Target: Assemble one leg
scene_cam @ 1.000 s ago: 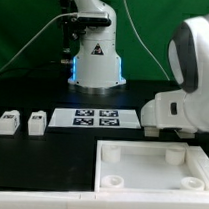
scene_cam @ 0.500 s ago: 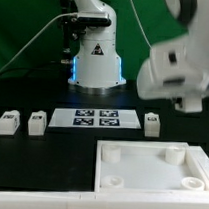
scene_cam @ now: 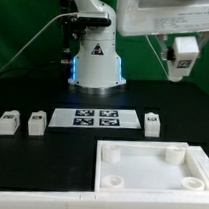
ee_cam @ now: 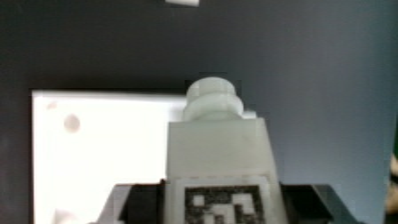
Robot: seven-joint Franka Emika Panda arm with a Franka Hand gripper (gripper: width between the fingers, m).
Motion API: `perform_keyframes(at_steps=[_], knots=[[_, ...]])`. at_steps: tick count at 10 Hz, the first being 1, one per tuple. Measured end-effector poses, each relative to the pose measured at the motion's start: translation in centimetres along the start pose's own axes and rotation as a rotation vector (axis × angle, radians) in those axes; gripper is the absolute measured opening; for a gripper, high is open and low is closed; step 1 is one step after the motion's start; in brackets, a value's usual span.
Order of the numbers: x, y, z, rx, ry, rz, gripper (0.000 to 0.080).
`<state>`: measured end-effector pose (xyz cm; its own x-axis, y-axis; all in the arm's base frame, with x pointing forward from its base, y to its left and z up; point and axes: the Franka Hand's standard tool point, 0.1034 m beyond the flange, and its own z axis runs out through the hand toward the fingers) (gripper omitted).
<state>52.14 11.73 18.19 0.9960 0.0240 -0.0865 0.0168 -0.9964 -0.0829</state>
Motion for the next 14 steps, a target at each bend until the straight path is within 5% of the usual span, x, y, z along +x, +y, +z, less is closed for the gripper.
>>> perform_keyframes(at_steps=[3, 5, 6, 7, 12, 14], knots=[[0.3, 0.2, 0.5, 0.004, 0.292, -0.010, 0.0290], [2.6, 0.7, 3.0, -0.019, 0.415, -0.057, 0.0290], [5.1, 0.0, 1.3, 0.007, 0.532, -0.065, 0.0290], [6.5, -1.0, 1.1, 0.030, 0.614, -0.080, 0.0290], [7.0, -0.9, 1.8, 0.029, 0.636, -0.089, 0.0290], [8.7, 0.7, 1.9, -0.010, 0.588, -0.126, 0.0290]])
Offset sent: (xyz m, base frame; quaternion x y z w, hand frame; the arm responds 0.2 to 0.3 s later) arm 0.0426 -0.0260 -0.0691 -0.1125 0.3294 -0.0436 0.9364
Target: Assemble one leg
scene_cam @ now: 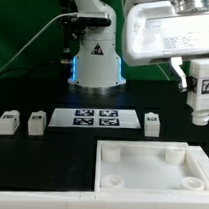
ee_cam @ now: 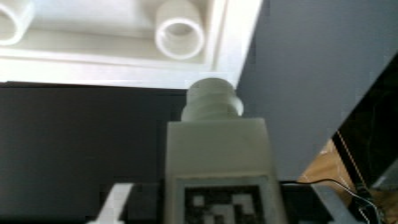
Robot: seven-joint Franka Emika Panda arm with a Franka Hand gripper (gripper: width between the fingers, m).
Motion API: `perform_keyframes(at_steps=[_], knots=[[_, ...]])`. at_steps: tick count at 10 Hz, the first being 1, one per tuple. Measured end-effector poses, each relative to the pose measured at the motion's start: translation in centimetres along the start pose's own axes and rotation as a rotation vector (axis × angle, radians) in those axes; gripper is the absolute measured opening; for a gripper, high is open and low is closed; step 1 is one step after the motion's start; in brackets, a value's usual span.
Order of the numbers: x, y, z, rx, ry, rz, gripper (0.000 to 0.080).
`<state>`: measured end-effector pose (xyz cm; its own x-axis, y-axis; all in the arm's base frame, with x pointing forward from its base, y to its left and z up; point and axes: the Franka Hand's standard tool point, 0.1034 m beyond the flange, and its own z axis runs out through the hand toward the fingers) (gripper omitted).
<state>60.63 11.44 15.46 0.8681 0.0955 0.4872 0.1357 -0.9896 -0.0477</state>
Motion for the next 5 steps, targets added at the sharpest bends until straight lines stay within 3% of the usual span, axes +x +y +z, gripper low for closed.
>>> perform_keyframes(at_steps=[1, 2, 5], knots=[[1.3, 0.5, 0.9, -0.005, 0.003, 0.001, 0.0290], [1.7, 0.4, 1.8, -0.003, 0.002, 0.001, 0.0290], [0.3, 0.5, 4.5, -0.001, 0.015, 0.000, 0.0290]])
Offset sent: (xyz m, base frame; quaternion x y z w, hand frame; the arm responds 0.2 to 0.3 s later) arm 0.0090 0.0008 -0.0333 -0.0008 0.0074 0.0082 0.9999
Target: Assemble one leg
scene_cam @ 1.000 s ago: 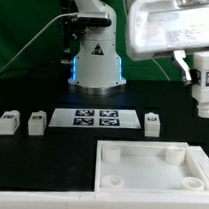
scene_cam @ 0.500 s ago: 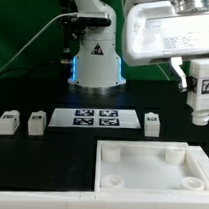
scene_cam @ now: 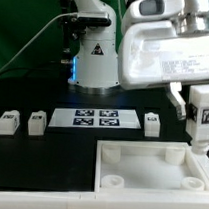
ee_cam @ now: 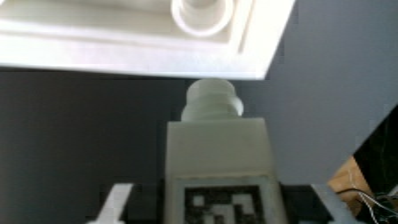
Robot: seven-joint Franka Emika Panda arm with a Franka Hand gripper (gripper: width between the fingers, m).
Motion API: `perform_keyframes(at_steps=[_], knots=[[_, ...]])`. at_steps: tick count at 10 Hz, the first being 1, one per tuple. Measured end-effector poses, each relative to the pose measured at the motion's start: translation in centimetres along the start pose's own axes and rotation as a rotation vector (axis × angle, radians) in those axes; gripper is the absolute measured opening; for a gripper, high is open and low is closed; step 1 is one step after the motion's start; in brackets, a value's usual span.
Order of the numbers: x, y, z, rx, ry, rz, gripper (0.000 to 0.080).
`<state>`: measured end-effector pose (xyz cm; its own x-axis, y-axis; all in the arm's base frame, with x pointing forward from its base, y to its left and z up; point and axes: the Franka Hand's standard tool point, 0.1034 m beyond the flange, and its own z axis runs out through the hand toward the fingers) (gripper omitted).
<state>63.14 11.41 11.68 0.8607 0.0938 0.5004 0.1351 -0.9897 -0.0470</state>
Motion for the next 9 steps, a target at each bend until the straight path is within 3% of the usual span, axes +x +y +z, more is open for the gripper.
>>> perform_keyframes(at_steps=[4, 6, 9], knots=[[-0.3, 0.1, 0.2, -0.001, -0.014, -0.006, 0.0290], [-1.0, 0.9, 1.5, -0.010, -0.053, -0.010, 0.0290], [-2.4, 0.7, 2.7, -0.007, -0.076, -0.014, 0.0290]])
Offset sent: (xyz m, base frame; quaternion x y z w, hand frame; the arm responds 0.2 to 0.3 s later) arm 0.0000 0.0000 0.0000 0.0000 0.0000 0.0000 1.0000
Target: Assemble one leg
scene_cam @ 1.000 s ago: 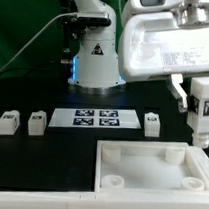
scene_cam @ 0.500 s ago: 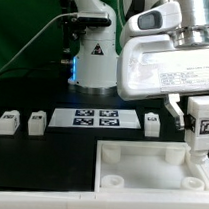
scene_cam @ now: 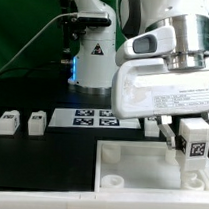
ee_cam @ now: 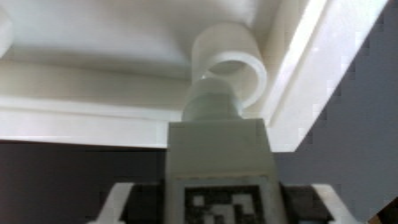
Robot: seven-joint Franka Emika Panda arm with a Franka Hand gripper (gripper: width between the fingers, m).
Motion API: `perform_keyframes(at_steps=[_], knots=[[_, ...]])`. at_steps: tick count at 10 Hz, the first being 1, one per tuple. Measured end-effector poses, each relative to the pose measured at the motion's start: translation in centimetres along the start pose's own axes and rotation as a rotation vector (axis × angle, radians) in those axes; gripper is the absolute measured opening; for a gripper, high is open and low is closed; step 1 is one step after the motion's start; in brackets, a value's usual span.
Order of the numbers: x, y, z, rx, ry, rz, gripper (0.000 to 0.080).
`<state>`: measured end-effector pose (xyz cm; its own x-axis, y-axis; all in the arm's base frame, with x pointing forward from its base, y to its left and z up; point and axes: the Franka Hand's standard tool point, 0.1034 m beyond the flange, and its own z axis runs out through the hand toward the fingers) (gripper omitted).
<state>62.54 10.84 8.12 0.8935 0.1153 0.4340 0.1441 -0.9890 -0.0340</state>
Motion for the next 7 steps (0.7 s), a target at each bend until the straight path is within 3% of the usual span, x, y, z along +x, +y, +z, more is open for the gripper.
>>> perform_keyframes(at_steps=[7], knots=[[-1.2, -0.6, 1.5, 0.006, 0.001, -0.015, 0.0290]])
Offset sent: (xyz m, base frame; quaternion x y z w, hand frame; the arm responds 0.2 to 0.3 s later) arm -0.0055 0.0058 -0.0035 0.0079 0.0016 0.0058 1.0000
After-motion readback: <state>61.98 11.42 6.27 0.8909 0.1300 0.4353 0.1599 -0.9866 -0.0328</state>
